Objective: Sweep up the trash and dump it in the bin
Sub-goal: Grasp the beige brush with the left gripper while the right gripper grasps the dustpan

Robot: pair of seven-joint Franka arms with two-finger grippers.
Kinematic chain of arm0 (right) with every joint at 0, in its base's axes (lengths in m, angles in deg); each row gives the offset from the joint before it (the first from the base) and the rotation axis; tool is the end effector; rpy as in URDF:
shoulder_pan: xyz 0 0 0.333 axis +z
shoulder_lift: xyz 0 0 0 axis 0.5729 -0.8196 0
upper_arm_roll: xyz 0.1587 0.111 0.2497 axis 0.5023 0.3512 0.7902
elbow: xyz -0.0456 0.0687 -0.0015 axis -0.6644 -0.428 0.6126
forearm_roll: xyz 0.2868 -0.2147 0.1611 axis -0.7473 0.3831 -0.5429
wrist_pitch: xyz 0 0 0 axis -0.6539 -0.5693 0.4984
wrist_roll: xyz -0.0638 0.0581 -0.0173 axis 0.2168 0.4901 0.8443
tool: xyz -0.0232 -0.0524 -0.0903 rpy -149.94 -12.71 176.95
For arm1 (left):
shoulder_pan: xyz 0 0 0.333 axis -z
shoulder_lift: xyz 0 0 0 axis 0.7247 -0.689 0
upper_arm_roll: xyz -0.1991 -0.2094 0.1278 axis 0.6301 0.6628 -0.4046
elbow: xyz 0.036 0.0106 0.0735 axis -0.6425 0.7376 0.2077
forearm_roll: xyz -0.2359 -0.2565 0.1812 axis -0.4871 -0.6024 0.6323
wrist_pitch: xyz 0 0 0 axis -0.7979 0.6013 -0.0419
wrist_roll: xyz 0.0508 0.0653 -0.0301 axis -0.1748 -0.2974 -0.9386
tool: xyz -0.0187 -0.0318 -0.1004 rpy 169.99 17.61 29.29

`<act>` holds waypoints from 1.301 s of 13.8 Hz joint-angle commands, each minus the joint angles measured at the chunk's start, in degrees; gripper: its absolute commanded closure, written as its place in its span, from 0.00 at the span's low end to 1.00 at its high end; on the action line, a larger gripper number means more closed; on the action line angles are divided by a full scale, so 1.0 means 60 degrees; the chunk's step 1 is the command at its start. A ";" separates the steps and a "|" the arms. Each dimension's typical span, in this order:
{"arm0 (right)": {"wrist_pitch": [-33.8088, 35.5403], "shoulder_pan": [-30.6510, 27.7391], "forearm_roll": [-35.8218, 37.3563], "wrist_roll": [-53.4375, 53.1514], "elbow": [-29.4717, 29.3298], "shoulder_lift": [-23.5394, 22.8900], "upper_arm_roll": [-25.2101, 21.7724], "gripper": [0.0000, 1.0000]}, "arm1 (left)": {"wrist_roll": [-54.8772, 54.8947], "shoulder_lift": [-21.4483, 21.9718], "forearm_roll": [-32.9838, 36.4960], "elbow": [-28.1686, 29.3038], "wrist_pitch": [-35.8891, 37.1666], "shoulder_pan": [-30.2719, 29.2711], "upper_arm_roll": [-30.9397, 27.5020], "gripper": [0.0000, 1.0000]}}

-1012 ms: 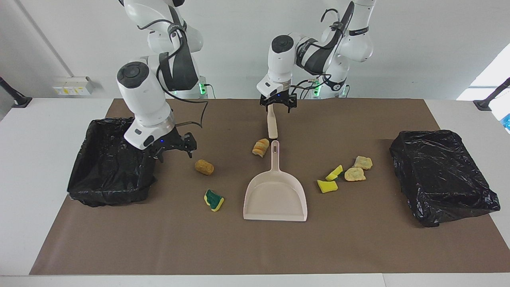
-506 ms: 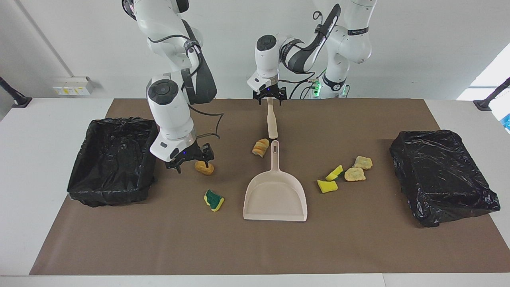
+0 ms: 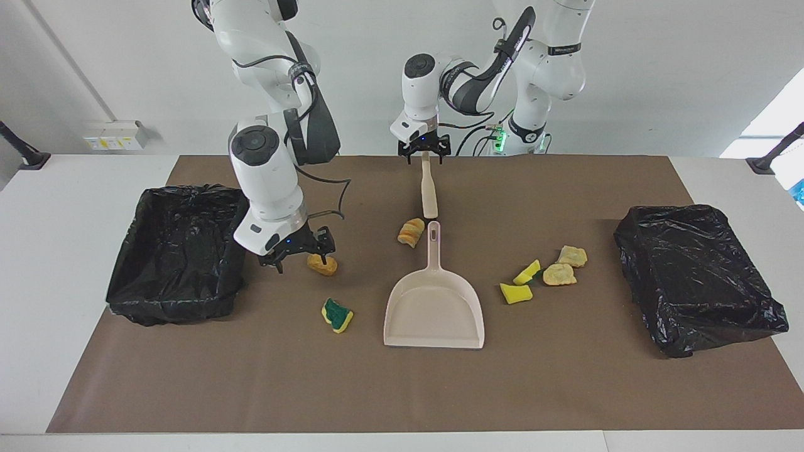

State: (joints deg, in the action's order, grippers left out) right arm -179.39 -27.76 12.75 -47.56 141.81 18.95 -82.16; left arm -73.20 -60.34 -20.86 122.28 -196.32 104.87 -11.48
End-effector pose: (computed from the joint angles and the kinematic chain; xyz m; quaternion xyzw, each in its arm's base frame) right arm 0.6428 0.1425 0.4311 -0.9942 -0.1057 -0.0212 0.0015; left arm 0.2306 -0.4032 0.3416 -0.9962 0.0626 0.0445 0.0413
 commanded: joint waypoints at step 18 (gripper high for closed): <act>-0.1262 0.1231 0.0187 -0.2913 -0.0088 -0.0300 0.0049 0.01 | 0.3417 0.2194 -0.0115 -0.0902 0.3929 -0.2922 -0.0260 1.00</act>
State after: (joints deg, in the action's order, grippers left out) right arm -184.29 -22.87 12.75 -59.15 141.57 18.58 -81.99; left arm -57.42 -54.02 -20.87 116.12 -176.78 92.06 -13.45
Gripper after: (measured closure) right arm 0.009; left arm 0.744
